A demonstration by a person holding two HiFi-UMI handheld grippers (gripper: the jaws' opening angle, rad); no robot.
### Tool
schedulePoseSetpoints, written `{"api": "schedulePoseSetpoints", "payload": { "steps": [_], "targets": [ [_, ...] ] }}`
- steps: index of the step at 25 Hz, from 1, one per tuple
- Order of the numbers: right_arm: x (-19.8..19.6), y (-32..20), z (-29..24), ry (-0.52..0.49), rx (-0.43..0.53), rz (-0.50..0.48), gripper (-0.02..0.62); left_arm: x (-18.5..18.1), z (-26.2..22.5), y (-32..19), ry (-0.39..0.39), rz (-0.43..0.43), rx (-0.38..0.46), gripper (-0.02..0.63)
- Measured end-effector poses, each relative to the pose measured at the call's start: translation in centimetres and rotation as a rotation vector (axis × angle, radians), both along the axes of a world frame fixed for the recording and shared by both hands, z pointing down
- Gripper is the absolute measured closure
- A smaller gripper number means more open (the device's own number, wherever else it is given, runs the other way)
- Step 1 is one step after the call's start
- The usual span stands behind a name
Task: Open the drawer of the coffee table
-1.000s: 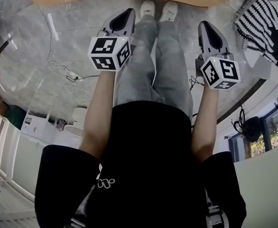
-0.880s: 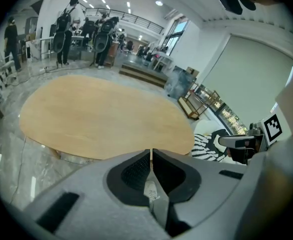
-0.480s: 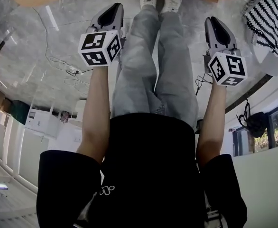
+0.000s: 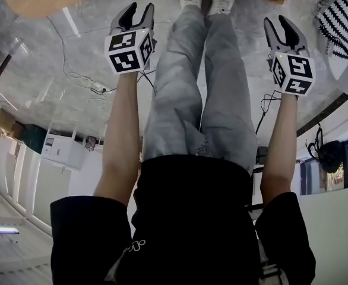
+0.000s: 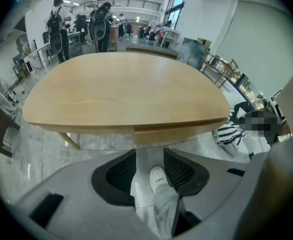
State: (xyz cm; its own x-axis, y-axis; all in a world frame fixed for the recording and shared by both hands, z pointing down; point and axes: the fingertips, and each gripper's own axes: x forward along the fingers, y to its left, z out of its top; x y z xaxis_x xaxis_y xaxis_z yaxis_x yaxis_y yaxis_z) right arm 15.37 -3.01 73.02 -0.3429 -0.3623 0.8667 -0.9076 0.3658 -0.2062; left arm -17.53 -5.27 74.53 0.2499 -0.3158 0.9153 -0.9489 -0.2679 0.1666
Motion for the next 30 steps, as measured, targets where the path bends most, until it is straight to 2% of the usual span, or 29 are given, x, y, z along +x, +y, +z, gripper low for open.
{"api": "schedulePoseSetpoints", "payload": {
  "steps": [5, 9, 12, 14, 19, 22, 30],
  "targets": [
    [1.8, -0.7, 2.7, 0.079, 0.002, -0.068, 0.448, -0.3, 2.1, -0.3, -0.025, -0.005, -0.014, 0.443],
    [2.9, -1.3, 4.5, 0.163, 0.017, -0.189, 0.437, 0.5, 3.2, -0.3, -0.091, 0.135, -0.001, 0.436],
    [2.8, -1.8, 5.0, 0.202, 0.022, -0.272, 0.436, -0.4, 4.5, -0.3, -0.133, 0.154, -0.019, 0.431],
    [2.4, -2.4, 5.0, 0.211, 0.028, -0.289, 0.436, -1.0, 5.1, -0.9, -0.132, 0.141, -0.026, 0.430],
    [2.5, -3.4, 5.5, 0.223, 0.040, -0.325, 0.436, -0.7, 5.7, -2.2, -0.146, 0.175, -0.007, 0.431],
    [2.2, -3.8, 5.7, 0.227, 0.045, -0.352, 0.436, -1.1, 6.0, -3.1, -0.148, 0.154, 0.003, 0.431],
    [2.2, -4.1, 6.2, 0.225, 0.028, -0.372, 0.436, 0.0, 6.0, -4.4, -0.085, 0.187, 0.024, 0.431]
  ]
}}
